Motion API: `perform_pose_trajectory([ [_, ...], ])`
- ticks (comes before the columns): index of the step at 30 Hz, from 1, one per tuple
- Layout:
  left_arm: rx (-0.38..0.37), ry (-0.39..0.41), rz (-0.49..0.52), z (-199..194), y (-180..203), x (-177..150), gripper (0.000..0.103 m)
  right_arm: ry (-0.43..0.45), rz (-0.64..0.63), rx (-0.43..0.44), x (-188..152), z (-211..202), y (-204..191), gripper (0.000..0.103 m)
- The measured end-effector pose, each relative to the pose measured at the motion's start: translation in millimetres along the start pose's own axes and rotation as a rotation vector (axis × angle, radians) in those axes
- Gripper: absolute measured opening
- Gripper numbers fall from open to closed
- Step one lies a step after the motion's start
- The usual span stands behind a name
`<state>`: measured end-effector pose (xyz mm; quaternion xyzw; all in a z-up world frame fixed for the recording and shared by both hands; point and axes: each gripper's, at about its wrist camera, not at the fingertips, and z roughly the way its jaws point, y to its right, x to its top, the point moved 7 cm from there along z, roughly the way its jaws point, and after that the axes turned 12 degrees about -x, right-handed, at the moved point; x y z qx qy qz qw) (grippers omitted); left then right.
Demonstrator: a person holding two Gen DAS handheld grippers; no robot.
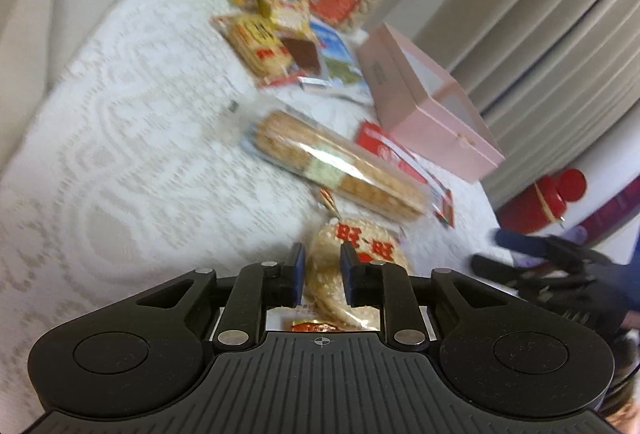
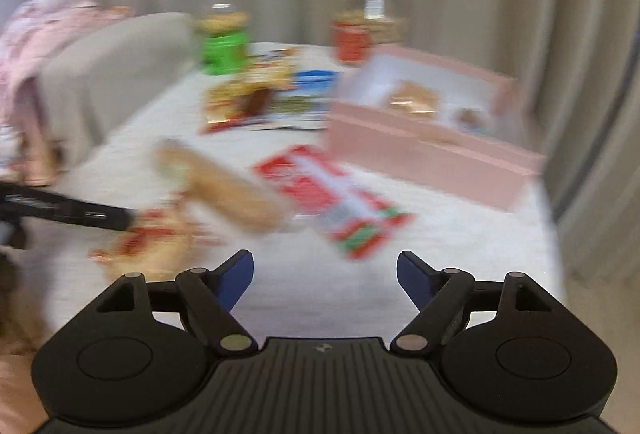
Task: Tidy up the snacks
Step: 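Lift the rice cracker with the left tool toward the pink box, then grasp the red spicy strip packet with the right tool while the left tool holds the rice cracker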
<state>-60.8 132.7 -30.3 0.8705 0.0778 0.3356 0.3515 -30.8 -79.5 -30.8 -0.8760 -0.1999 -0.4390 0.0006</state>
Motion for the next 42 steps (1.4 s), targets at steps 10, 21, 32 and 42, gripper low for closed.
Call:
perform_pose_trajectory([
  [10, -0.038, -0.044, 0.017, 17.1, 15.0, -6.8, 0.032, -0.040, 0.099, 0.085, -15.2, 26.9, -36.9, 0.081],
  [21, -0.088, -0.087, 0.067, 47.0, 44.3, -9.9, 0.032, -0.016, 0.184, -0.018, -34.6, 11.7, 3.8, 0.081],
  [32, -0.162, -0.114, 0.153, 61.9, 98.8, -16.7, 0.030, 0.037, 0.247, -0.190, -51.3, -5.5, 48.5, 0.081],
  [42, -0.174, -0.159, 0.312, 104.0, 146.7, -22.8, 0.030, 0.035, 0.282, -0.213, -74.2, -6.2, 72.0, 0.081],
])
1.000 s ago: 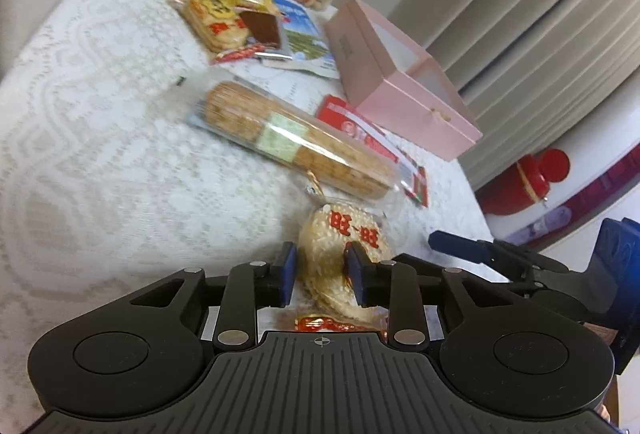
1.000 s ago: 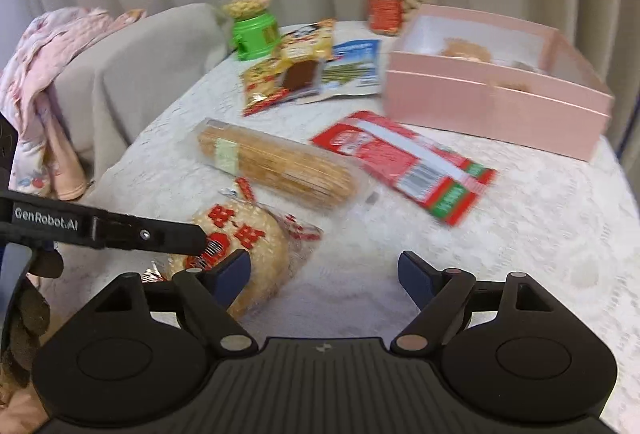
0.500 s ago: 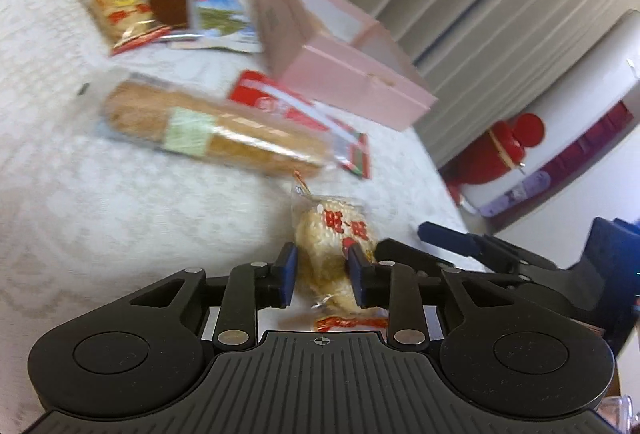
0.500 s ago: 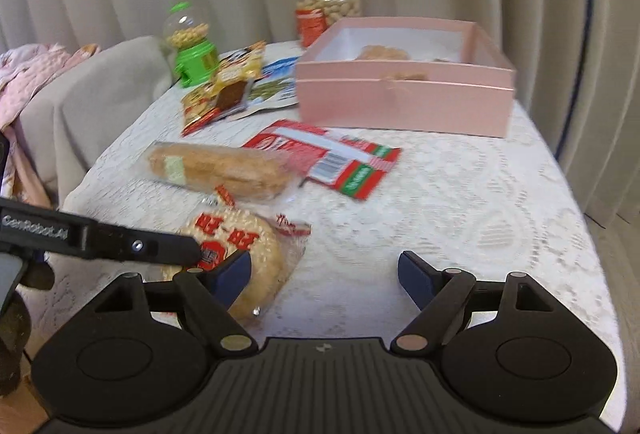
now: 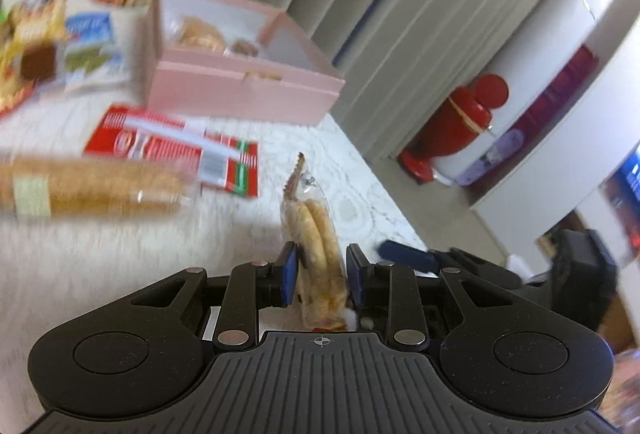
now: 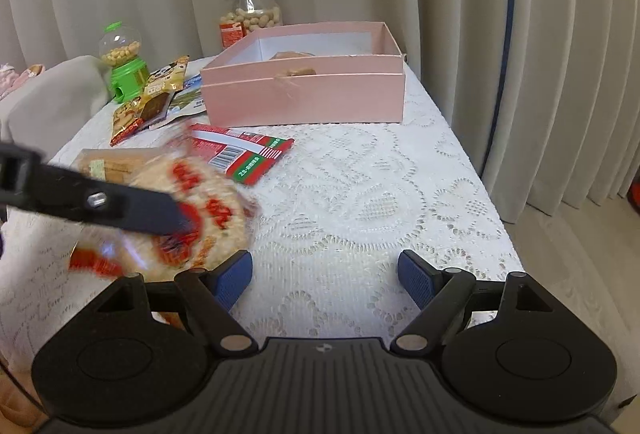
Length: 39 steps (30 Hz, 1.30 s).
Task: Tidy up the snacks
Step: 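Grasp the red spicy strip packet with the right tool while the left tool holds the rice cracker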
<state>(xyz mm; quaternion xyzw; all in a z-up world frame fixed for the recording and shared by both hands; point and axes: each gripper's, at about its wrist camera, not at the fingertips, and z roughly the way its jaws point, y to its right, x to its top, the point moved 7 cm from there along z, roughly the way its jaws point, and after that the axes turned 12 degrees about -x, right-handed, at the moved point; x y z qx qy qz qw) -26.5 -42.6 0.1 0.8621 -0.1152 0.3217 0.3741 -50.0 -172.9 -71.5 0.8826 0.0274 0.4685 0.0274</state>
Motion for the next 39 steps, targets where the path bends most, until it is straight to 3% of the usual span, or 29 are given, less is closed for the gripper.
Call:
perform_pose_trajectory([
  [4, 0.094, -0.019, 0.021, 6.9, -10.5, -0.8, 0.029, 0.023, -0.031, -0.013, -3.7, -1.2, -0.1, 0.081],
  [9, 0.049, -0.018, -0.094, 3.5, -27.5, -5.5, 0.030, 0.052, -0.072, -0.058, -6.1, -1.6, -6.1, 0.085],
  [12, 0.014, -0.012, -0.104, -3.3, -27.1, -10.5, 0.027, 0.041, -0.057, -0.066, -5.3, 0.7, -5.0, 0.089],
  [15, -0.017, 0.045, -0.120, -17.7, -27.9, -7.8, 0.023, 0.017, -0.054, -0.051, -1.5, 3.2, -4.7, 0.089],
  [18, 0.040, 0.128, -0.111, -45.4, -41.6, -2.7, 0.023, 0.001, -0.073, -0.017, 7.9, 2.4, -12.0, 0.089],
  [21, 0.054, 0.228, -0.186, -80.3, -67.9, 0.5, 0.022, 0.013, -0.094, 0.018, 30.7, 2.6, -21.9, 0.089],
  [24, 0.132, 0.315, -0.228, -114.2, -92.3, 1.7, 0.022, 0.052, -0.117, -0.018, 63.8, 15.0, -31.7, 0.089],
  [28, 0.168, 0.364, -0.255, -138.3, -106.1, -0.4, 0.022, 0.063, -0.148, -0.041, 98.4, 51.7, -48.7, 0.089],
  [34, 0.132, 0.309, -0.238, -145.7, -101.6, -10.0, 0.022, -0.089, -0.075, -0.042, 106.1, 123.1, -57.5, 0.085],
  [39, 0.117, 0.282, -0.241, -132.0, -99.7, -15.3, 0.023, -0.100, -0.134, 0.051, 84.1, 91.7, -69.2, 0.084],
])
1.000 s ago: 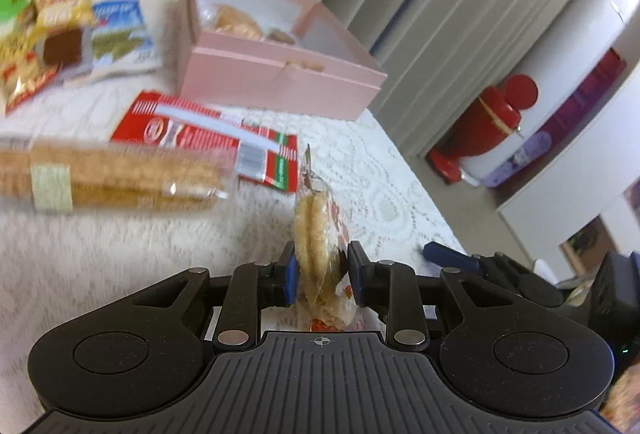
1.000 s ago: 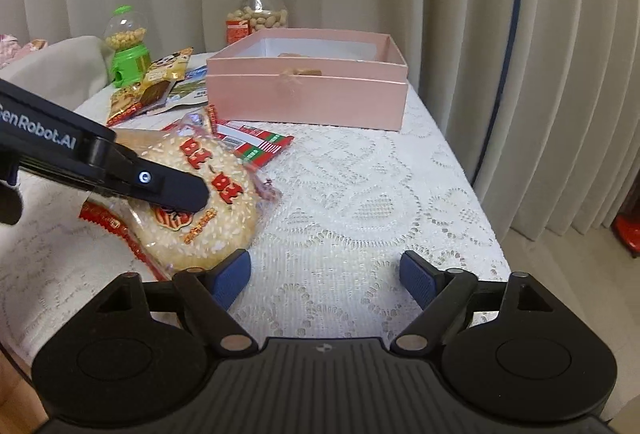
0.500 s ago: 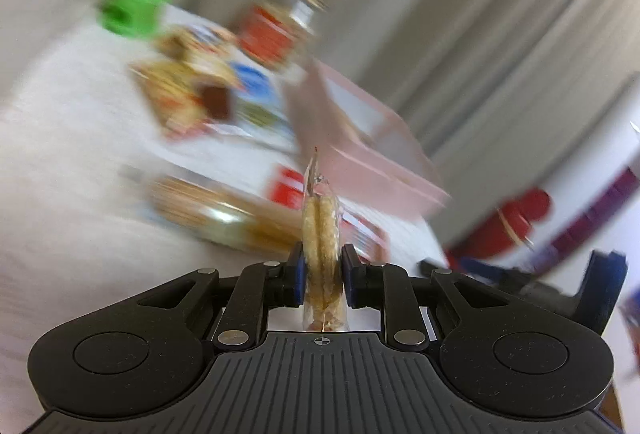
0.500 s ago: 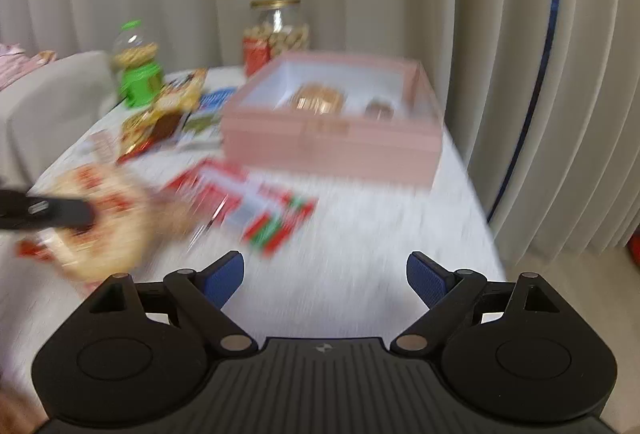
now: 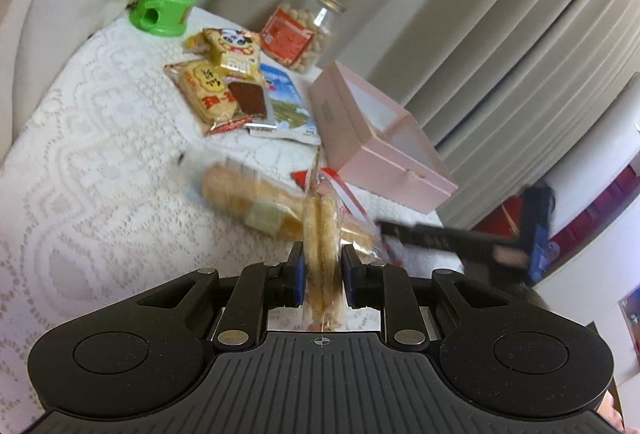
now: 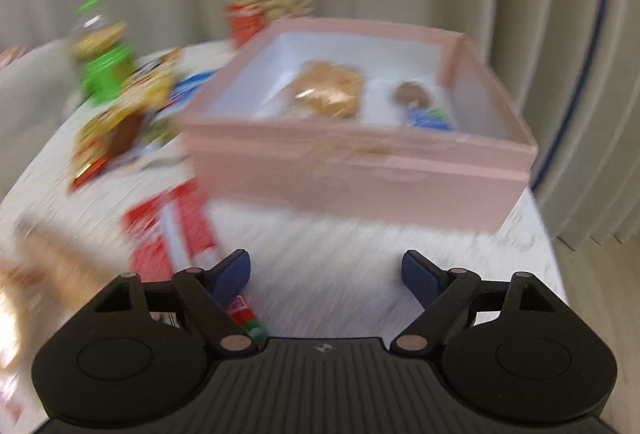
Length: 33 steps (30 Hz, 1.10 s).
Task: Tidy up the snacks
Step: 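Grasp the red spicy strip packet with the right tool while the left tool holds the rice cracker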
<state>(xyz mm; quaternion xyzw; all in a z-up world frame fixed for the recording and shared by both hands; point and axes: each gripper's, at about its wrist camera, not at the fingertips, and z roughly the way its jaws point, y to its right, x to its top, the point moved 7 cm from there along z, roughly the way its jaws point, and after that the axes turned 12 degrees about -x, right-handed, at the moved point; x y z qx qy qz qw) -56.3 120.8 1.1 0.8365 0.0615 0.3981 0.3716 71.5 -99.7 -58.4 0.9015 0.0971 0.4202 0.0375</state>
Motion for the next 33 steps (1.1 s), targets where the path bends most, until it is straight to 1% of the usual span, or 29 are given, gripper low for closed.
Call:
perform_pose_trajectory([
  [3, 0.042, 0.009, -0.011, 2.2, -6.3, -1.1, 0.023, -0.037, -0.056, 0.101, -15.8, -22.7, -13.6, 0.084],
  [5, 0.068, 0.006, -0.017, 2.9, -11.1, -2.5, 0.023, -0.035, -0.044, 0.152, -18.0, -36.0, -17.1, 0.084],
  [6, 0.068, 0.004, -0.024, 3.0, -12.5, -3.5, 0.023, -0.030, -0.028, 0.158, -15.3, -38.1, -17.9, 0.084],
  [9, 0.068, 0.005, -0.022, 0.1, -11.8, -5.0, 0.023, -0.027, 0.049, 0.144, -4.4, -34.3, -19.1, 0.084],
  [11, 0.067, 0.007, -0.014, -2.3, -10.3, -6.1, 0.023, -0.055, 0.103, 0.122, 0.9, -23.2, -23.6, 0.084],
  [12, 0.068, 0.008, -0.012, -3.1, -9.8, -6.6, 0.023, -0.075, 0.109, 0.117, 1.7, -17.8, -28.6, 0.085],
  [13, 0.070, 0.009, -0.013, -3.2, -9.7, -6.8, 0.023, -0.072, 0.099, 0.100, 2.4, -15.2, -35.3, 0.090],
  [14, 0.071, 0.009, -0.018, -3.2, -10.6, -7.2, 0.023, -0.060, 0.075, 0.089, 2.1, -15.4, -42.1, 0.090],
  [16, 0.075, 0.012, -0.030, -3.3, -12.9, -6.8, 0.023, -0.043, 0.017, 0.072, -0.2, -15.1, -57.5, 0.095],
  [20, 0.100, 0.039, -0.050, -8.2, -16.6, -4.7, 0.023, -0.024, -0.055, 0.111, -7.3, -22.4, -77.8, 0.099],
  [21, 0.108, 0.049, -0.055, -10.1, -18.0, -3.7, 0.023, -0.016, -0.085, 0.104, -10.2, -24.3, -83.2, 0.099],
  [23, 0.112, 0.063, -0.070, -12.9, -21.1, -2.2, 0.023, -0.008, -0.154, 0.057, -12.4, -23.5, -94.0, 0.101],
  [24, 0.112, 0.065, -0.079, -13.5, -22.9, -1.9, 0.023, 0.005, -0.159, 0.043, -12.2, -25.3, -95.8, 0.102],
  [26, 0.107, 0.064, -0.089, -14.4, -25.1, -2.7, 0.023, 0.001, -0.160, 0.045, -10.7, -23.8, -99.4, 0.102],
  [30, 0.099, 0.062, -0.081, -17.0, -22.3, -3.2, 0.023, -0.028, -0.146, 0.055, -8.0, -19.9, -94.4, 0.102],
  [33, 0.091, 0.056, -0.069, -16.6, -17.8, -4.5, 0.023, -0.038, -0.133, 0.047, -13.2, -26.5, -82.4, 0.095],
])
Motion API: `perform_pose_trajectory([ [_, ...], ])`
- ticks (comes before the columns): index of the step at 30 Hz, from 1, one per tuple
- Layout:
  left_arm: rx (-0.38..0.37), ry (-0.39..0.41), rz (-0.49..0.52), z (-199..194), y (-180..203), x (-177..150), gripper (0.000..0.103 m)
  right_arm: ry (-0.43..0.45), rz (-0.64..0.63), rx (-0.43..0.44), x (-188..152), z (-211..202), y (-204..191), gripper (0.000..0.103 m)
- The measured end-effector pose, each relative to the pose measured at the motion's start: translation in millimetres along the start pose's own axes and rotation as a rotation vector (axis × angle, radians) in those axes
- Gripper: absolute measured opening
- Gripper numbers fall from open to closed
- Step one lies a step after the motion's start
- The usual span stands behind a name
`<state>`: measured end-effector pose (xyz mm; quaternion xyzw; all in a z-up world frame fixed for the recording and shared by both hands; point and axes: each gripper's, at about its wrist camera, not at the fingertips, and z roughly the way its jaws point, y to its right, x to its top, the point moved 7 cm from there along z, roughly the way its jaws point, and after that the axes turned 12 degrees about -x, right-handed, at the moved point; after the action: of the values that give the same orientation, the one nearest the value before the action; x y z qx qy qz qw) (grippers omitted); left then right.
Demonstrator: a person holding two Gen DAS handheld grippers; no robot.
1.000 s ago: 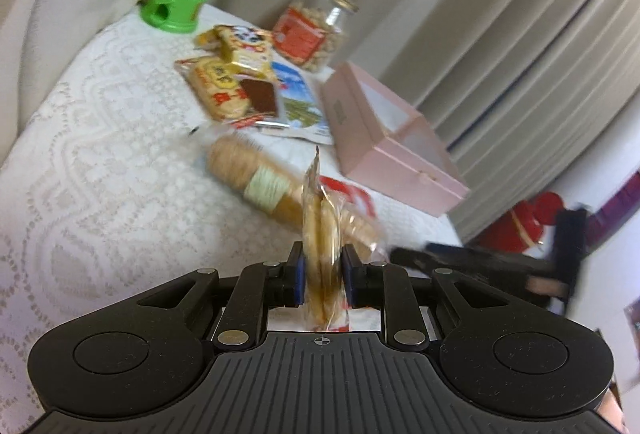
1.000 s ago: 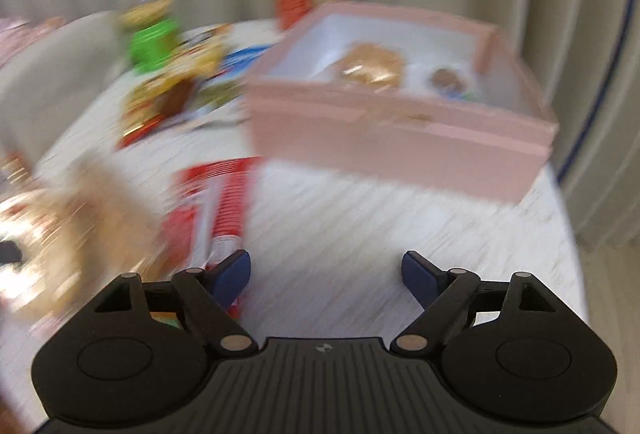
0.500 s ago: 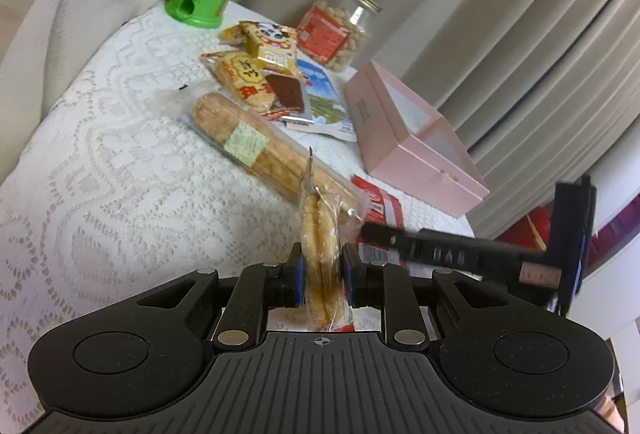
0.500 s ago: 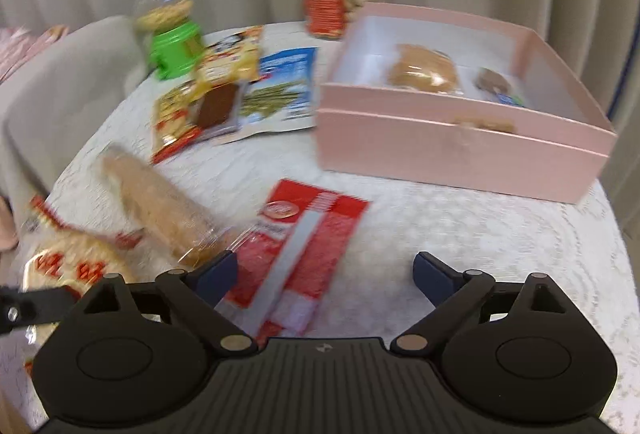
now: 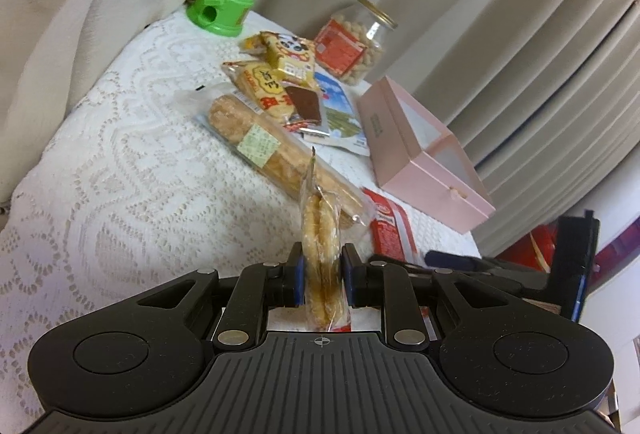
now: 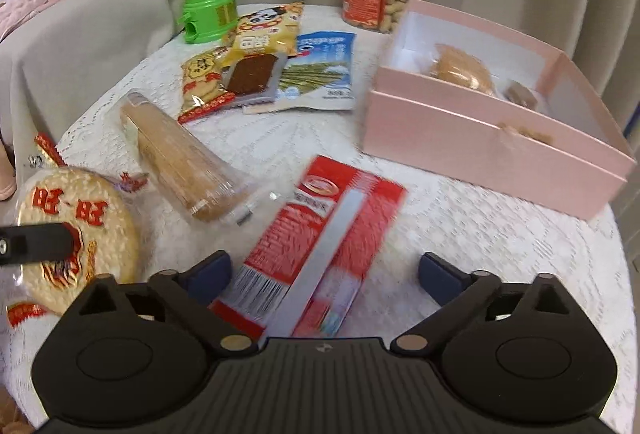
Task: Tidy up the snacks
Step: 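Grasp the red spicy strip packet with the right tool while the left tool holds the rice cracker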
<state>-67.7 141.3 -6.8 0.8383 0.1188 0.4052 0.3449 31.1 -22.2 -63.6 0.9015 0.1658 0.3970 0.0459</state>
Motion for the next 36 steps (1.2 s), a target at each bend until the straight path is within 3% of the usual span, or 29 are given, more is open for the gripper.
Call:
perform_pose_trajectory([
  [2, -0.016, -0.013, 0.007, 2.6, 4.7, -2.4, 0.023, -0.006, 0.022, -0.006, -6.8, -6.9, 12.9, 0.079],
  [5, -0.045, -0.042, 0.019, 9.6, 12.8, -7.8, 0.023, -0.017, 0.063, -0.031, -19.1, -17.4, 38.5, 0.070],
  [13, -0.066, -0.096, 0.061, 26.1, 28.1, -19.7, 0.023, 0.011, 0.103, -0.039, -36.1, -26.7, 72.8, 0.072],
  [16, -0.064, -0.098, 0.061, 25.9, 28.2, -20.7, 0.023, 0.074, 0.054, -0.024, -24.2, -28.0, 69.2, 0.085],
  [18, -0.063, -0.098, 0.059, 25.4, 27.3, -20.7, 0.023, 0.088, 0.013, -0.005, -13.6, -22.0, 63.4, 0.087],
  [24, -0.060, -0.099, 0.070, 22.6, 28.5, -21.9, 0.023, 0.034, 0.064, -0.047, 2.4, 9.6, 55.3, 0.086],
  [25, -0.061, -0.100, 0.069, 22.8, 28.3, -21.8, 0.023, 0.037, 0.053, -0.059, 2.5, 8.2, 52.0, 0.081],
  [26, -0.061, -0.100, 0.068, 23.1, 28.3, -22.0, 0.023, 0.044, 0.039, -0.060, 1.4, 5.0, 48.7, 0.070],
  [29, -0.066, -0.102, 0.068, 24.0, 29.3, -22.4, 0.023, 0.033, 0.020, -0.033, -3.2, -5.9, 44.2, 0.055],
  [36, -0.081, -0.132, 0.087, 45.4, 38.9, -23.6, 0.023, 0.050, 0.023, -0.055, -12.2, -37.4, 64.2, 0.049],
])
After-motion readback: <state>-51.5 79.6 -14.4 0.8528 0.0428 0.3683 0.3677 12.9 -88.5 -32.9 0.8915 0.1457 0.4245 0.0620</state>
